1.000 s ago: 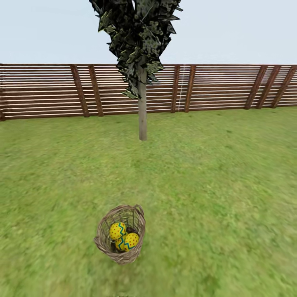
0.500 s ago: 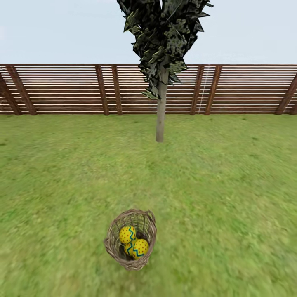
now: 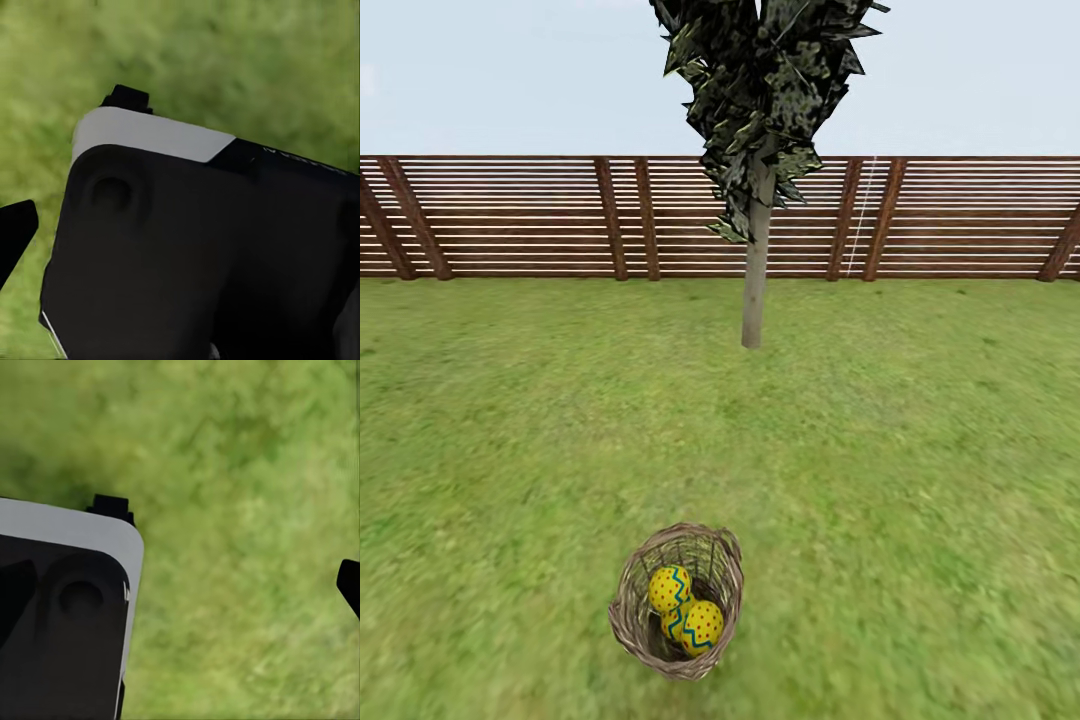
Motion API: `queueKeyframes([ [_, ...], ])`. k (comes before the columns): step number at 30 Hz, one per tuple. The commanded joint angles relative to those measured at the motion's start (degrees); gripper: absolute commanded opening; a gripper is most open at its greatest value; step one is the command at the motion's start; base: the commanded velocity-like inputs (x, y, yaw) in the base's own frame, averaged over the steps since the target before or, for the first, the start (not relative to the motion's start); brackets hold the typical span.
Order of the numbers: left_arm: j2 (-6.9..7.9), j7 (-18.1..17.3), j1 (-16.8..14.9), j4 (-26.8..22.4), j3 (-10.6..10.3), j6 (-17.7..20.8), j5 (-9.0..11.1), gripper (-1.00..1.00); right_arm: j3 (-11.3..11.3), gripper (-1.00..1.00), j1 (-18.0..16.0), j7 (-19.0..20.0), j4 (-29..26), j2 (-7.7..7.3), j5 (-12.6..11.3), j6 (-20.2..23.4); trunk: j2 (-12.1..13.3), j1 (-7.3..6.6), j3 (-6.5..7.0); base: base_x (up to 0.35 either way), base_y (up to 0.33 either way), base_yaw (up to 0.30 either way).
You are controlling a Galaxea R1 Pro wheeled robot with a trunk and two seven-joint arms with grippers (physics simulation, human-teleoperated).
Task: Take the three Easter eggs out of the wicker basket on the lawn in the garden, then place them on the lawn next to a single tree (choose any tree) so that all three eggs are next to the same tree and none are left in the basket.
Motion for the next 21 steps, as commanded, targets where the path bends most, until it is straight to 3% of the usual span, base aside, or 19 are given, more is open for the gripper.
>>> queueKeyframes([
  [1, 0.59, -0.10, -0.05, 0.03, 0.15, 0.13, 0.27, 1.00, 0.23, 1.00, -0.09, -0.30, 0.20, -0.01, 0.43, -0.14, -0.04, 0.00, -0.05, 0.002, 0.000, 0.000],
  [3, 1.28, -0.12, -0.05, -0.17, 0.21, 0.51, 0.24, 1.00, 0.07, 1.00, -0.09, -0.36, -0.01, -0.01, 0.45, 0.05, -0.04, 0.00, -0.05, 0.001, 0.000, 0.000],
  [4, 2.97, -0.11, -0.13, -0.74, 0.25, 1.11, 0.10, 1.00, 0.04, 1.00, -0.40, -0.47, -0.49, 0.00, 0.85, 0.70, -0.04, 0.00, -0.05, 0.000, 0.000, 0.000],
  [5, 11.02, -0.14, -6.72, -7.46, 0.23, 17.37, 0.01, 1.00, 0.10, 1.00, -5.74, -0.41, -9.57, 0.04, 0.83, 17.65, -0.04, 0.00, -0.05, 0.000, 0.000, 0.000],
  [6, 12.00, -0.17, -8.24, -10.13, 0.23, 22.23, 0.01, 1.00, 0.09, 1.00, -6.80, -0.43, -12.51, 0.14, 0.75, 21.93, -0.04, 0.00, -0.05, 0.000, 0.000, 0.000],
  [7, 13.05, -0.12, -10.59, -17.44, 0.23, 30.41, 0.01, 1.00, 0.04, 1.00, -9.07, -0.46, -19.33, 0.23, 0.60, 29.48, -0.04, 0.00, -0.05, 0.000, 0.000, 0.000],
  [9, 13.42, -0.08, -11.89, -27.41, 0.23, 35.98, 0.15, 1.00, 0.02, 1.00, -12.09, -0.45, -27.44, 0.40, 0.42, 35.54, -0.04, 0.00, -0.05, 0.000, 0.000, 0.000],
  [10, 13.42, -0.07, -12.17, -30.57, 0.26, 36.99, 0.20, 1.00, 0.02, 1.00, -13.45, -0.56, -29.98, 0.81, 0.39, 36.86, -0.04, 0.00, -0.05, 0.000, 0.000, 0.000],
  [12, 13.43, -0.05, -12.83, -33.34, 0.40, 37.79, 0.30, 1.00, 0.02, 1.00, -15.81, -0.75, -32.50, 2.13, 0.26, 38.04, -0.04, 0.00, -0.05, 0.000, 0.000, 0.000],
  [13, 13.34, -0.07, -14.07, -34.76, 1.06, 38.19, 0.60, 1.00, -0.05, 1.00, -18.78, -0.85, -33.48, 3.21, 0.15, 38.67, -0.04, 0.00, -0.05, 0.000, 0.000, 0.000],
  [16, 13.00, -0.22, -15.36, -36.35, 2.95, 38.65, 1.68, 1.00, -0.11, 1.00, -22.88, -0.83, -34.09, 4.07, 0.13, 39.12, -0.04, 0.00, -0.05, 0.000, 0.000, 0.000],
  [21, 12.41, -0.41, -15.95, -39.15, 4.18, 38.96, 3.12, 1.00, -0.01, 1.00, -24.99, -0.75, -34.79, 4.80, 0.37, 39.29, -0.04, 0.00, -0.06, -0.004, -0.002, 0.010],
])
